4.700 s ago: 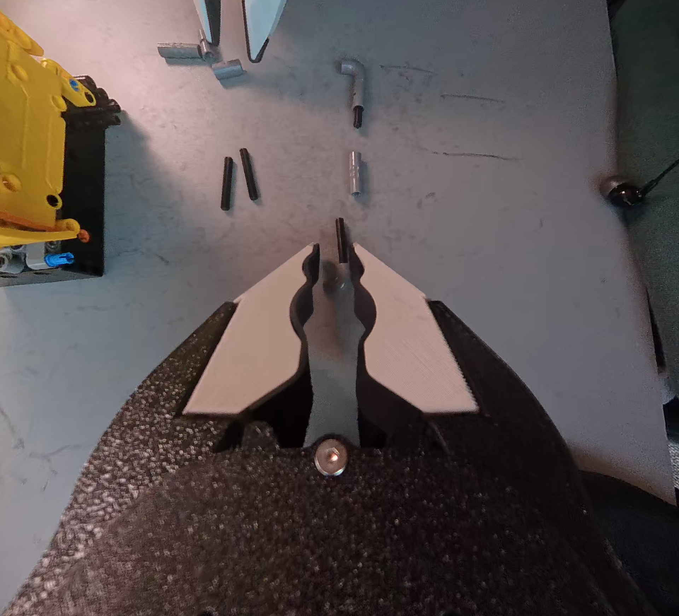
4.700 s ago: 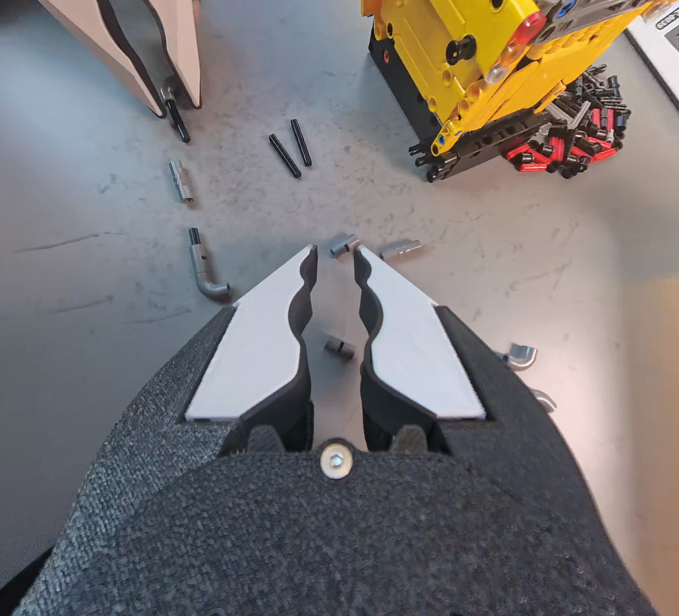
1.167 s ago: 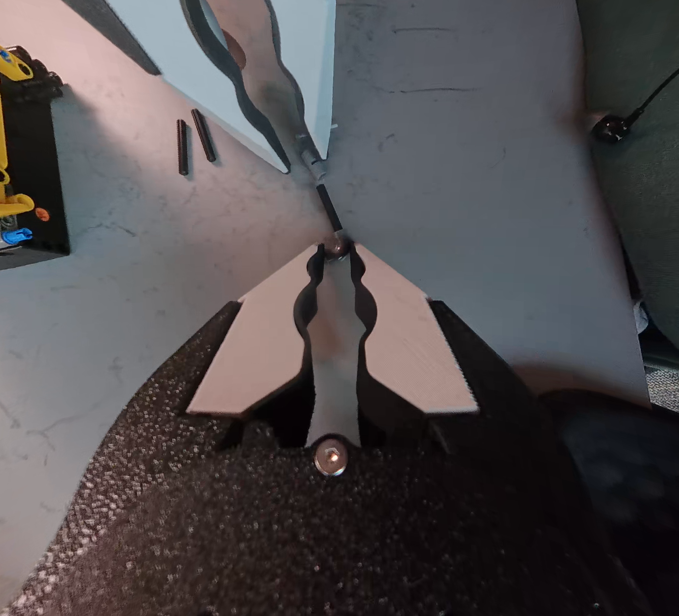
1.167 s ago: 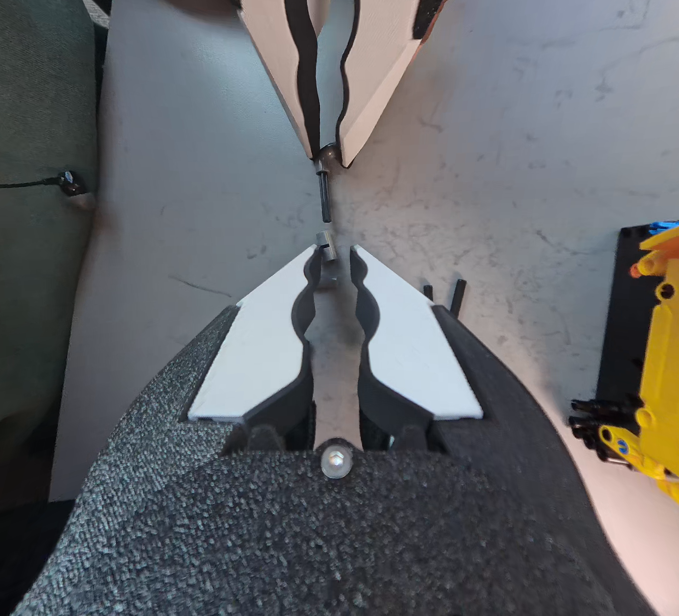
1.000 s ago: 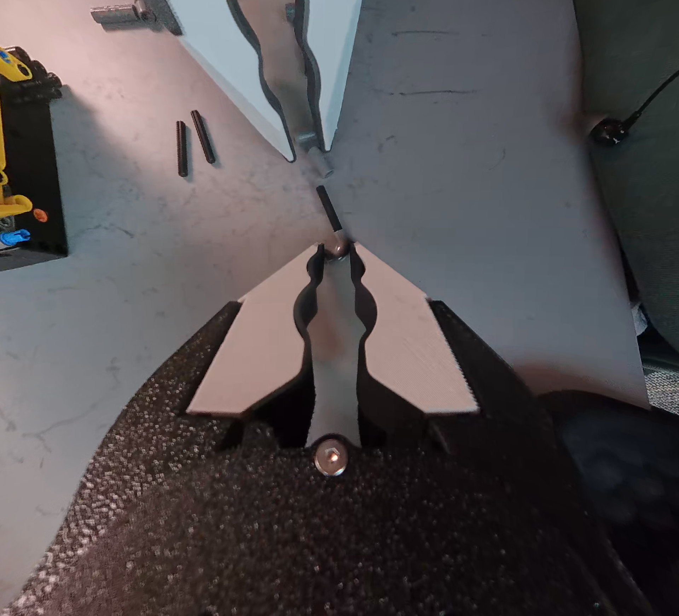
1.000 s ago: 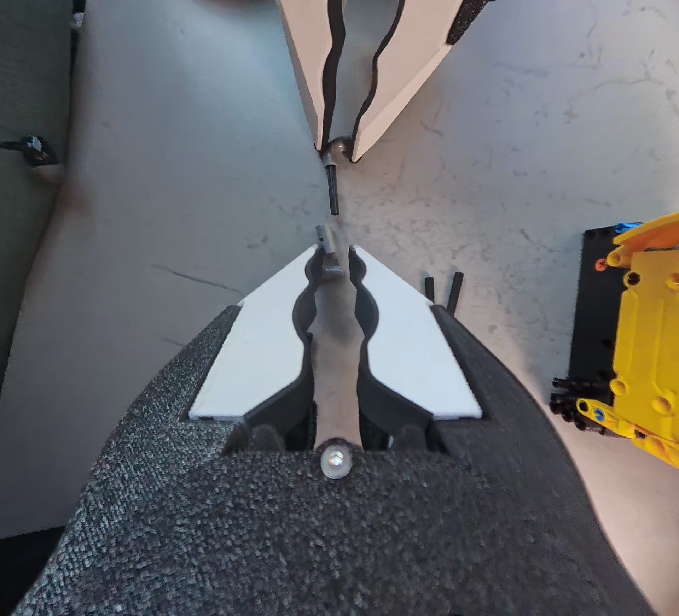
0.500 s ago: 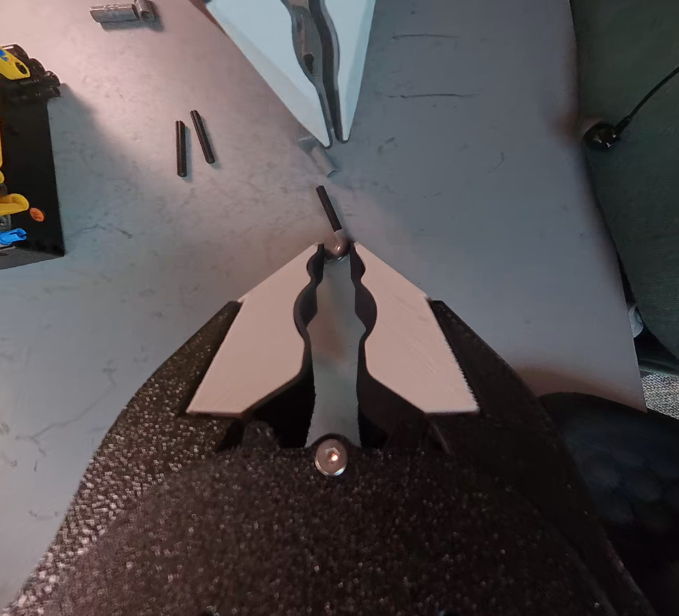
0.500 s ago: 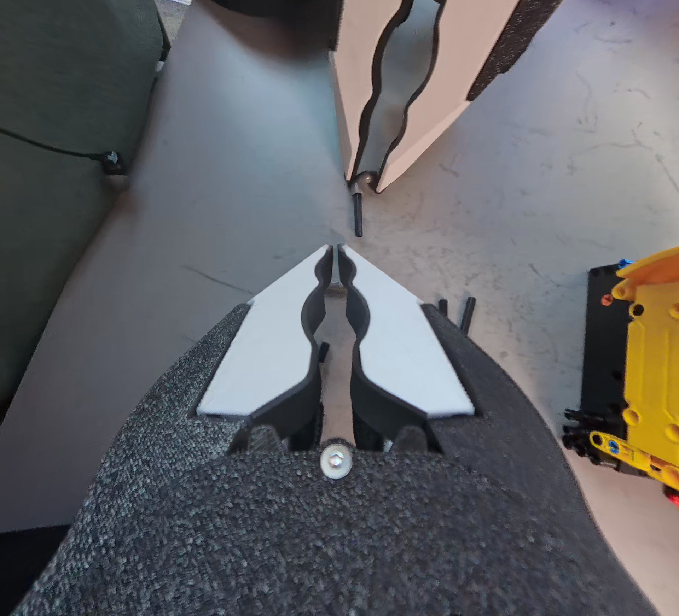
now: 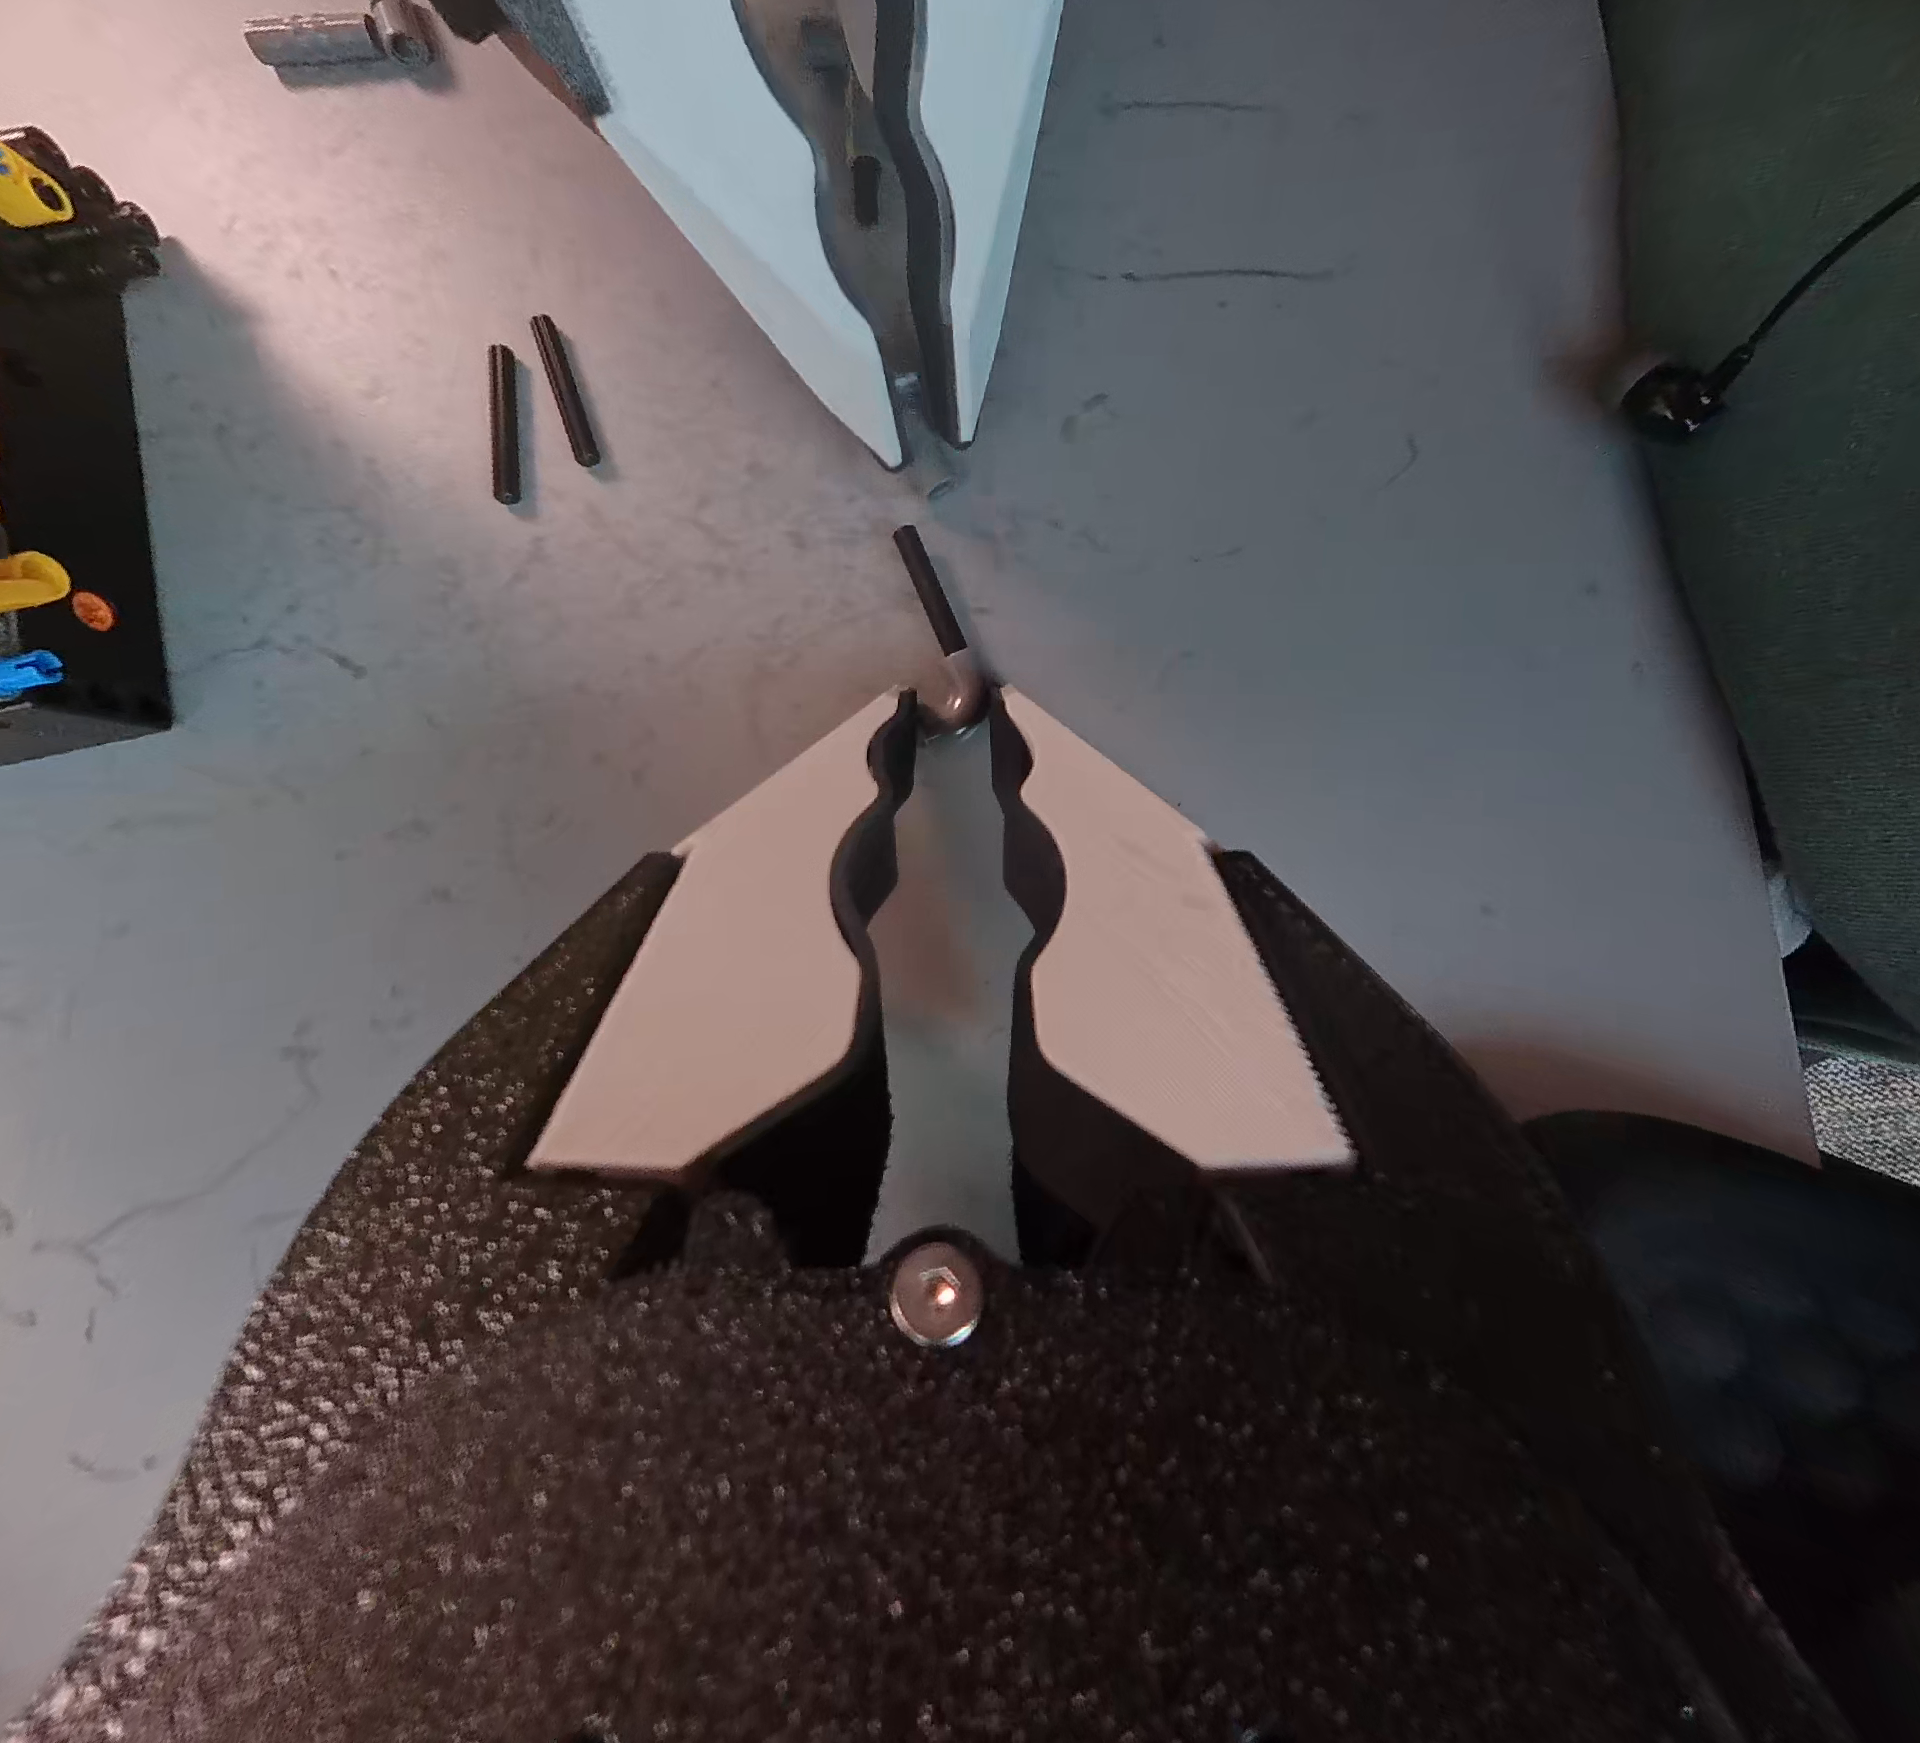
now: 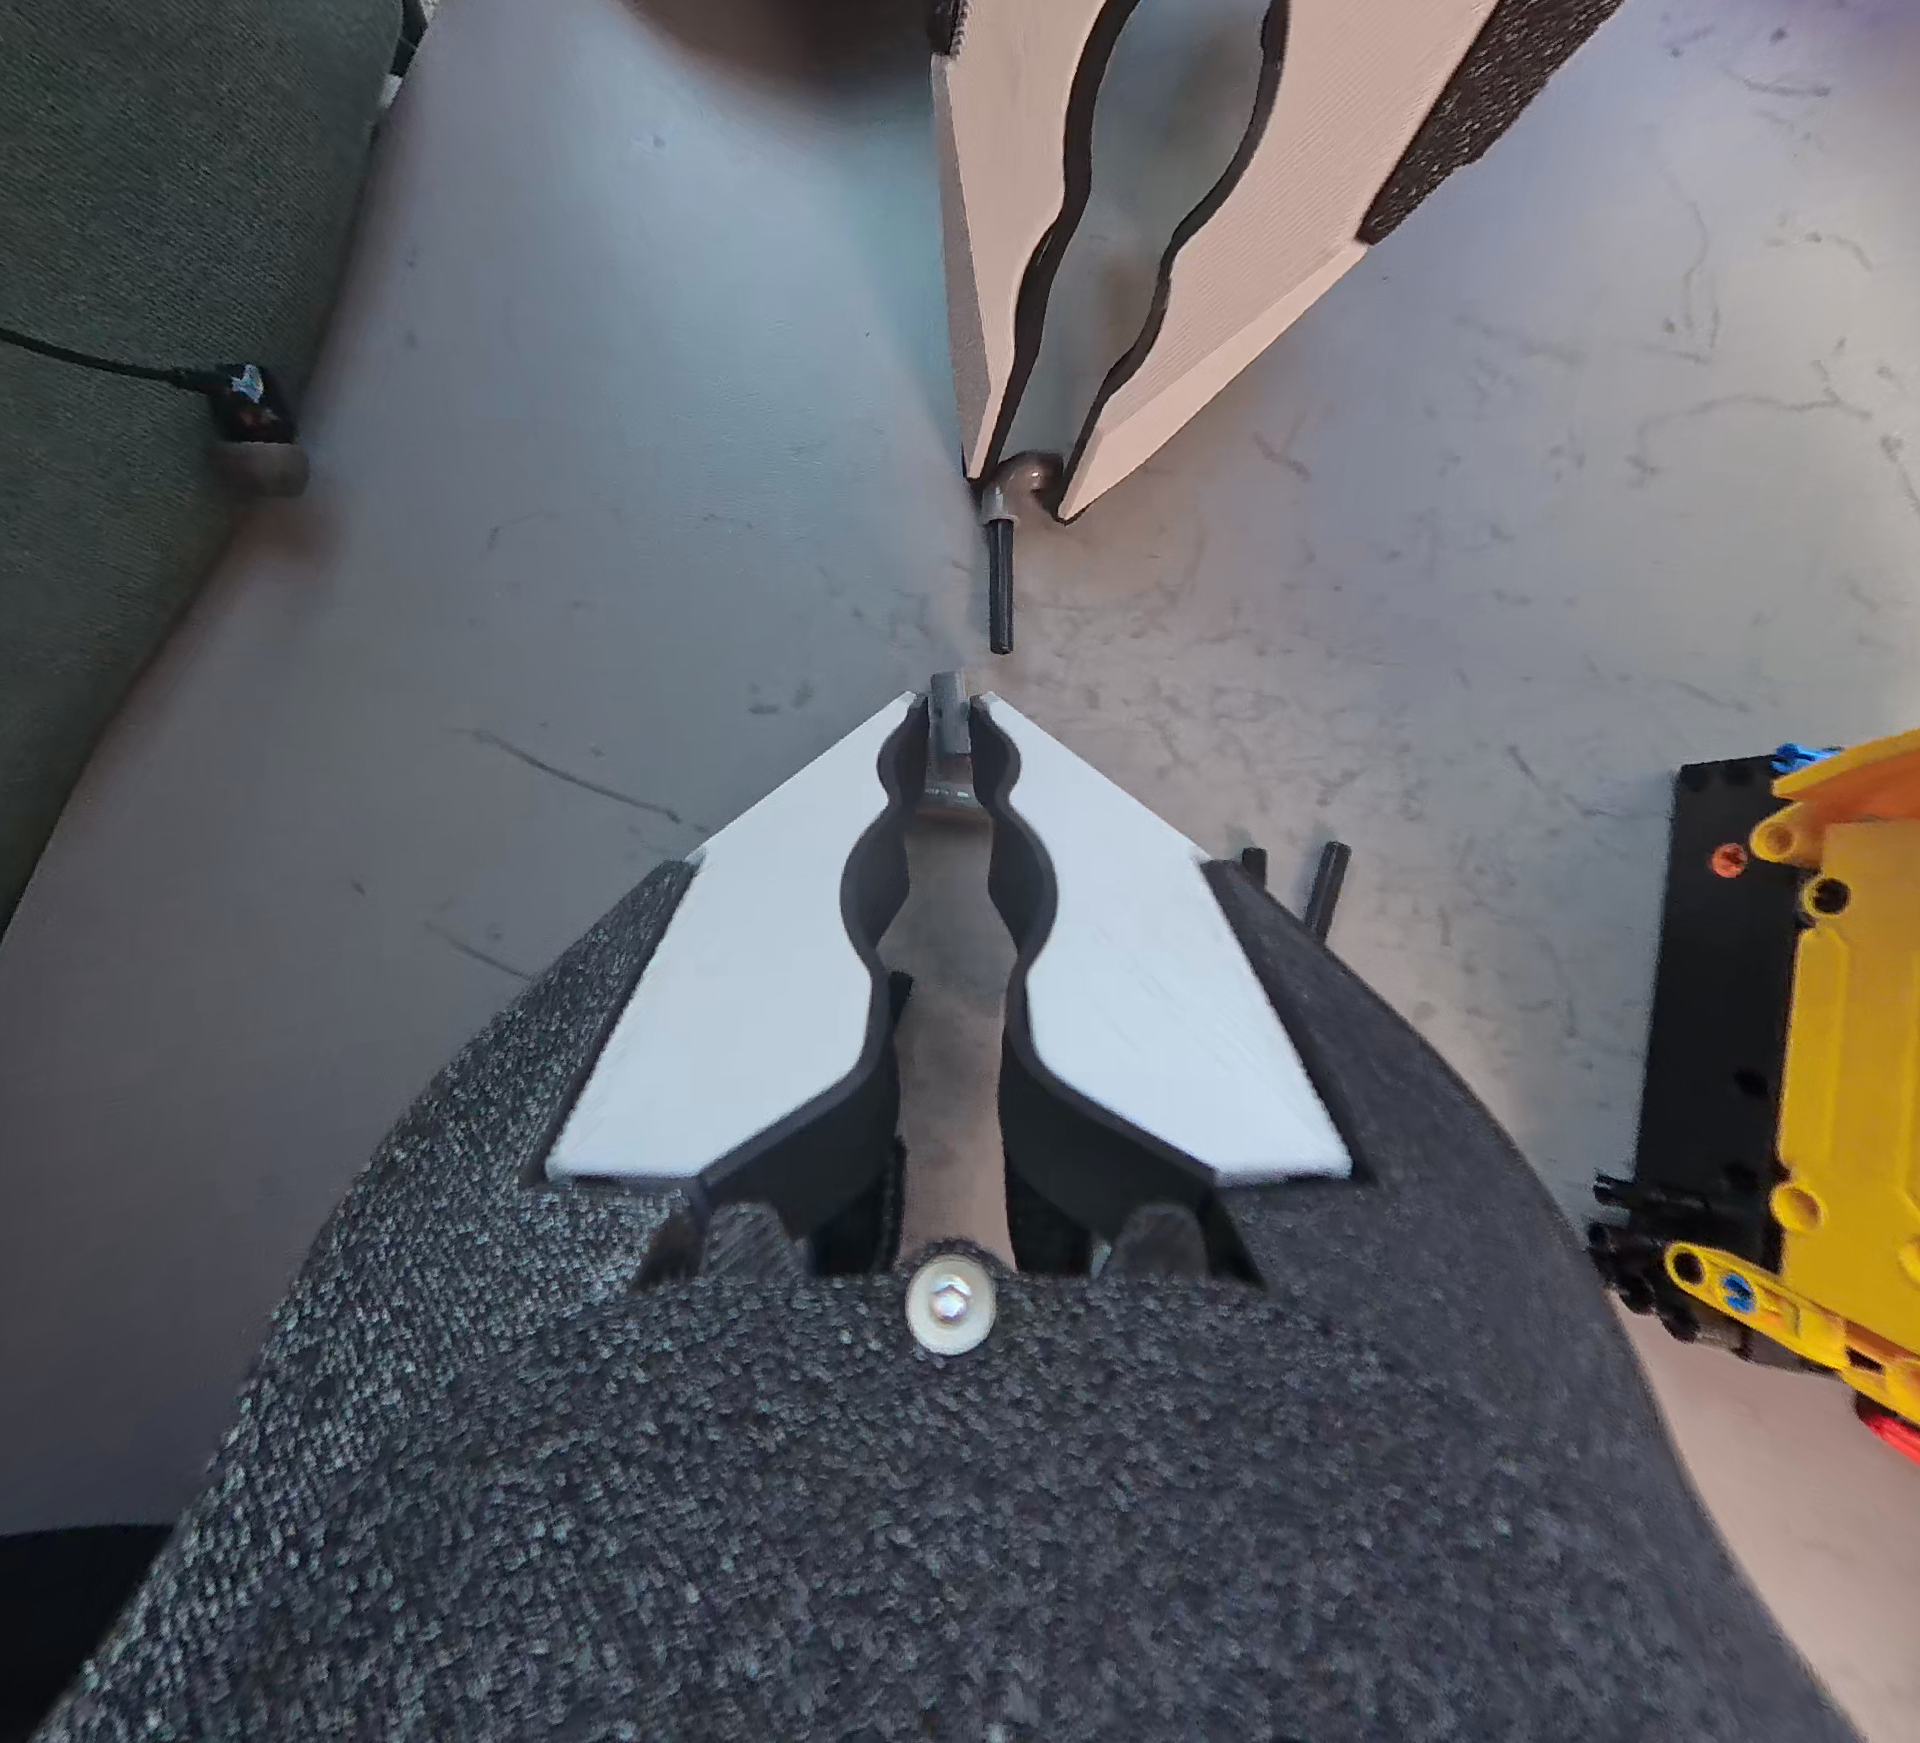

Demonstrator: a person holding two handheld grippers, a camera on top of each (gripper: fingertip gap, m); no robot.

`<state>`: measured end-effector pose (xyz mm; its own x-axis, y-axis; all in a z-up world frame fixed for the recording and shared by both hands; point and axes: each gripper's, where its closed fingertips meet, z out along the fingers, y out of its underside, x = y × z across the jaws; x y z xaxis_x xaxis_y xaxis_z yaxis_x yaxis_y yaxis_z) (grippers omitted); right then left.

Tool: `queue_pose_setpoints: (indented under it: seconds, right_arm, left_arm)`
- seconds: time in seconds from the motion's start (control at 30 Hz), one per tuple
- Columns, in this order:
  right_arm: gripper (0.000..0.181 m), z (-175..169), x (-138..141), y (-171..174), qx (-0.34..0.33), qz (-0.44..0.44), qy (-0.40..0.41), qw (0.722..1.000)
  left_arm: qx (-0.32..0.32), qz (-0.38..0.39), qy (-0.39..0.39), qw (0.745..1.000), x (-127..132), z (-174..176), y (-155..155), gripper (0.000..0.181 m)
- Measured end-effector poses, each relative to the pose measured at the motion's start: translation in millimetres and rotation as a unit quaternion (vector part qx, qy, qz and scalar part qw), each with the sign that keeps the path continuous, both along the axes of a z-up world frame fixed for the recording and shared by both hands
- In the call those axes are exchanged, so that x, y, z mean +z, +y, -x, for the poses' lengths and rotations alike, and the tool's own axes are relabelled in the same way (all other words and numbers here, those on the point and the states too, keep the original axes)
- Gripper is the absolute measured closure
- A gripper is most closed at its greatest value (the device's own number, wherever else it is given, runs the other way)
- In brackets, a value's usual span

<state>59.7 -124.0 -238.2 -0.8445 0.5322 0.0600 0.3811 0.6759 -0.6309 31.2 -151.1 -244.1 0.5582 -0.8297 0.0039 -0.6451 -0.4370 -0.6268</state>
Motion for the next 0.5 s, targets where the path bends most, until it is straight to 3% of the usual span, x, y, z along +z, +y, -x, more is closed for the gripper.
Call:
queue_pose_setpoints:
  seconds: [0.03, 0.5]
  right_arm:
    - [0.174, 0.8, -2.4, 1.4, -0.003, -0.007, -0.002, 1.000]
    - [0.172, 11.2, -3.3, 4.9, -0.019, 0.001, 0.003, 1.000]
  left_arm:
    - [0.000, 0.000, 0.000, 1.000, 0.0, -0.1, 0.0, 0.168]
    - [0.001, 0.003, -0.003, 1.000, 0.2, -0.2, 0.0, 0.168]
